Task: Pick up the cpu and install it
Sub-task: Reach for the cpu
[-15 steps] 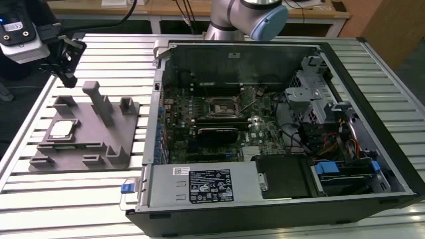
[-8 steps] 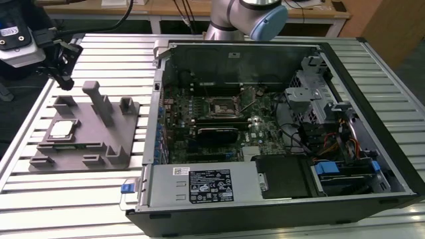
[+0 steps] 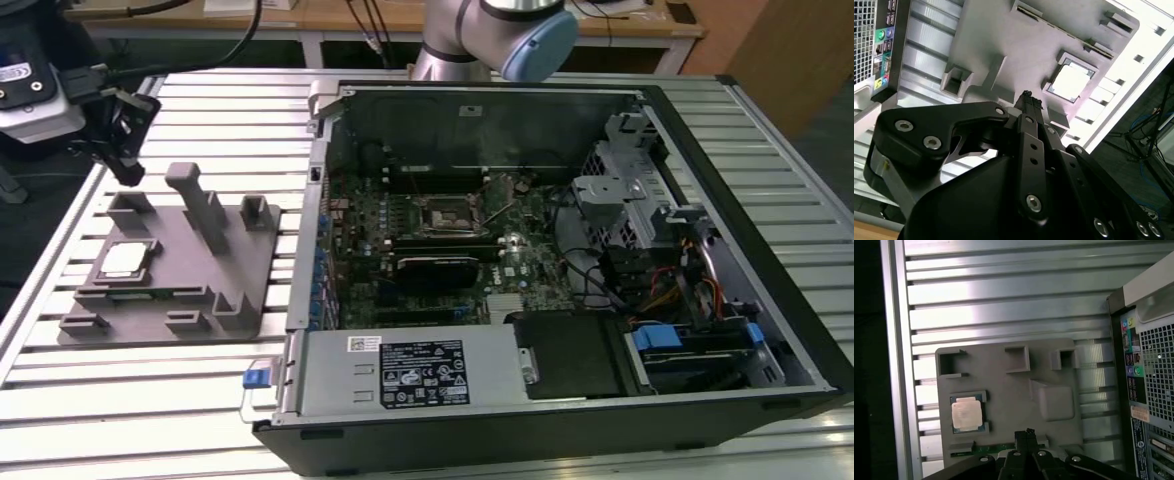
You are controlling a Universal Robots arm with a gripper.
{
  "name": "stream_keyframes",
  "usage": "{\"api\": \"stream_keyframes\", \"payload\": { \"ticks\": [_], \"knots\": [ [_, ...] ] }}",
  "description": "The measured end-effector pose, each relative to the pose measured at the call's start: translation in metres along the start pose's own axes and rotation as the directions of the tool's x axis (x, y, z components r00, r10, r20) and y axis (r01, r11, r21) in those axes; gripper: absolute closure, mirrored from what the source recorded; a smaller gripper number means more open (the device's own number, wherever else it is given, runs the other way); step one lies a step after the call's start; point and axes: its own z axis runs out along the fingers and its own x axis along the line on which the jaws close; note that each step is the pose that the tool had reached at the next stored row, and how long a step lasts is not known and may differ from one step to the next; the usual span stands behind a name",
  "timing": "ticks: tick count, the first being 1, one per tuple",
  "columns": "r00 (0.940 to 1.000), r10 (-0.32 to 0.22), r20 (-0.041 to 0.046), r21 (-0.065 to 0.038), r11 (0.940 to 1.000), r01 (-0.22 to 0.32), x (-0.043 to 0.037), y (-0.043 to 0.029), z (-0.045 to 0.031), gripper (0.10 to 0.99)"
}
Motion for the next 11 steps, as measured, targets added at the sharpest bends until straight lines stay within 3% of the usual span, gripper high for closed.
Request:
{"api": "stream_keyframes", "payload": {
  "ticks": [11],
  "knots": [
    [1.0, 0.003, 0.0001, 0.0, 1.0, -0.003, 0.0157, -0.0021, 0.0148, 0.98]
  ]
}}
